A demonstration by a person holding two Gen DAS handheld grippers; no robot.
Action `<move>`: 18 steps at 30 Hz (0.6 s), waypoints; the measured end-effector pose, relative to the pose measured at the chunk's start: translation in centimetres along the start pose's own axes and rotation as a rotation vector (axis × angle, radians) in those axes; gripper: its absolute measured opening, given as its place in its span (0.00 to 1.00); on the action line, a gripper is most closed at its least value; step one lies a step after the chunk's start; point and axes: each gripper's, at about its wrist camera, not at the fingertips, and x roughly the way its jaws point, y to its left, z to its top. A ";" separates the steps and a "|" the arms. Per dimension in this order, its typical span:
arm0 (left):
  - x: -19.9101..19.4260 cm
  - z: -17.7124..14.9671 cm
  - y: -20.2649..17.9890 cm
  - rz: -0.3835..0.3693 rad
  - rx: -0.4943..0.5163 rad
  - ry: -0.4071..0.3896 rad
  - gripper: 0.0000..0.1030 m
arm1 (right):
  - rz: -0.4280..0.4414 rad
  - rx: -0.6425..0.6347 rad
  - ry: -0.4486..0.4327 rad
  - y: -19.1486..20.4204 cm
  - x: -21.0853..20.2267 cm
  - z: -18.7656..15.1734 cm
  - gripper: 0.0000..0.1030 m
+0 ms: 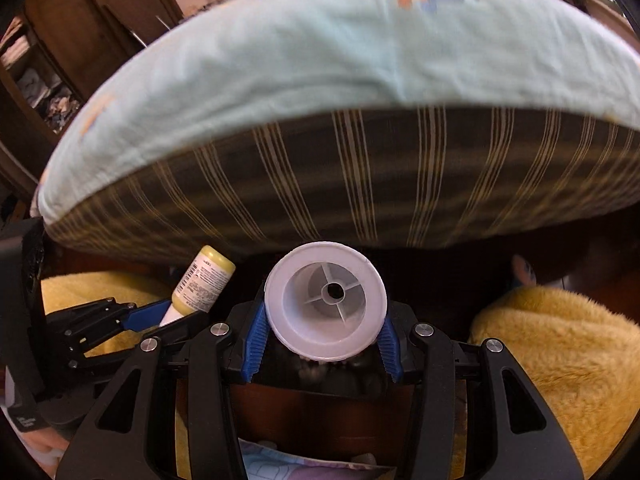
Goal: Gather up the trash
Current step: 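Lower both tools beside the bed and release the bottle and cup into the bin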
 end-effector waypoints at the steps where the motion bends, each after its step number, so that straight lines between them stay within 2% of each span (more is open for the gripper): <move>1: 0.7 0.0 0.1 -0.001 0.000 0.019 0.28 | -0.001 0.001 0.008 0.0 0.4 -0.2 0.46; 6: 3.0 -0.4 0.2 0.000 -0.001 0.082 0.28 | -0.003 0.003 0.063 -0.2 2.3 -0.8 0.46; 14: 4.1 -0.3 0.8 -0.002 -0.007 0.108 0.28 | 0.017 0.012 0.117 -0.4 4.7 -0.3 0.47; 18: 4.4 -0.4 1.1 -0.013 -0.007 0.118 0.28 | 0.012 0.025 0.125 -0.4 5.3 0.4 0.50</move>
